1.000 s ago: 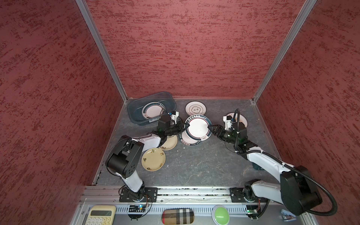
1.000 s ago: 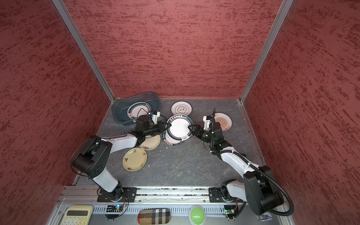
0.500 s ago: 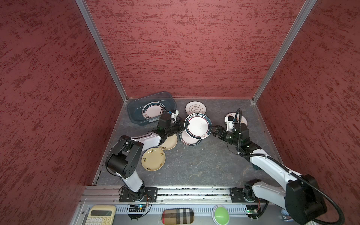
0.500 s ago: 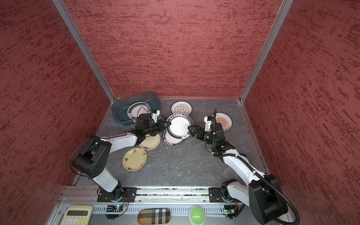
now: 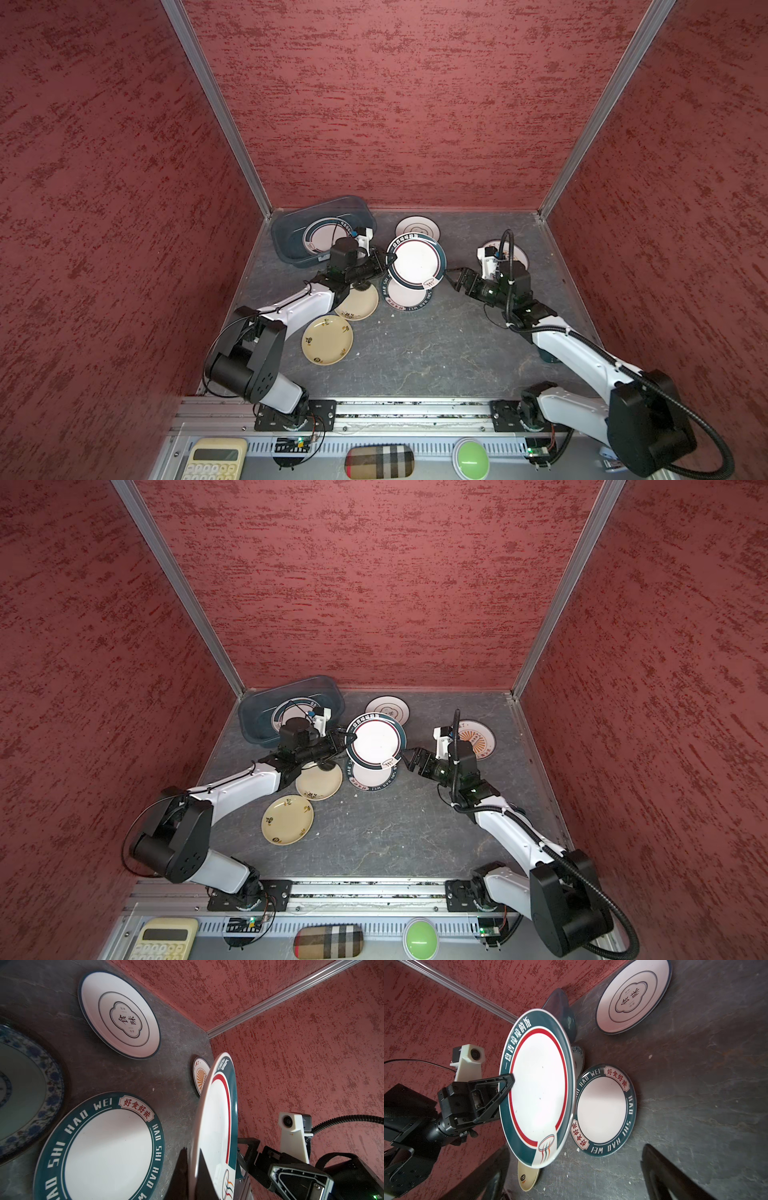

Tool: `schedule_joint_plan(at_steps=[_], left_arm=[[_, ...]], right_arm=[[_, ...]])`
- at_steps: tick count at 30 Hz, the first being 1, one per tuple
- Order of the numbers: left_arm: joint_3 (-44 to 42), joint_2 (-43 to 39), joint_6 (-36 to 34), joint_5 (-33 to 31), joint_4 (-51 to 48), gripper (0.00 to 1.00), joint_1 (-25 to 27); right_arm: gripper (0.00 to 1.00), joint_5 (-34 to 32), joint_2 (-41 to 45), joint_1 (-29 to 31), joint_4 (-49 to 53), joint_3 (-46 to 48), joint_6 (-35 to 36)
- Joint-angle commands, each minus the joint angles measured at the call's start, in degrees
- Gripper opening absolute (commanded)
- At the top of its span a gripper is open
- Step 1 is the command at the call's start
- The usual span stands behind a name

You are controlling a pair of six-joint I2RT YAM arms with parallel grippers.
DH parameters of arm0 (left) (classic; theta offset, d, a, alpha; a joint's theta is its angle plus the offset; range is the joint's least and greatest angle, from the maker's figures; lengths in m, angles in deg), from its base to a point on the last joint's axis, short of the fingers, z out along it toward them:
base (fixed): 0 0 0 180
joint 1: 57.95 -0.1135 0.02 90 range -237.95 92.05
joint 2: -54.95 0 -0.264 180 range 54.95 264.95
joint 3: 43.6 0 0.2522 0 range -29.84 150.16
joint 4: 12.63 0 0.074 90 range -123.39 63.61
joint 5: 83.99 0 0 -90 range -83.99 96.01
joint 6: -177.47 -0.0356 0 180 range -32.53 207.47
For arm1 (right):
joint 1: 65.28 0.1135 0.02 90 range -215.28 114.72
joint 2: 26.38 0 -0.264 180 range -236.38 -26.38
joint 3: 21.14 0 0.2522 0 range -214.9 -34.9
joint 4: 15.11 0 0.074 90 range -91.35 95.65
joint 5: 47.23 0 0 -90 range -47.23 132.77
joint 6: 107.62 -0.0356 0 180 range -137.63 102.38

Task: Place the plates into the plastic bin on the countertop
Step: 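Carry the plate with the left gripper to the basin while the right gripper withdraws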

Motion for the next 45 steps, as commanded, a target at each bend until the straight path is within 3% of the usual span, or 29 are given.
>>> schedule_joint_plan(at_steps=[1,14,29,45], left_arm=[[1.5,-2.4,-1.8,-2.3,-1.3,0.00,-1.4],[2.0,-4.3,-3.0,-3.8,-2.6,0.00,-4.4],[4.0,-10.2,-6.3,-4.5,-7.6,0.00,-15.3],[2.8,-10.7,-3.1,-10.0,-2.7,0.00,-24.0]], right_arm=[[0.99,0.7,0.0,0.5,-1.1,-2.3,1.9],[0.99,-0.5,-0.2,0.5,-1.5,-1.2,4.2],[0.99,-0.2,0.4,0.4,-1.6,-0.5,4.5],[0.99,0.0,2.2,0.5,0.1,0.5,4.5]])
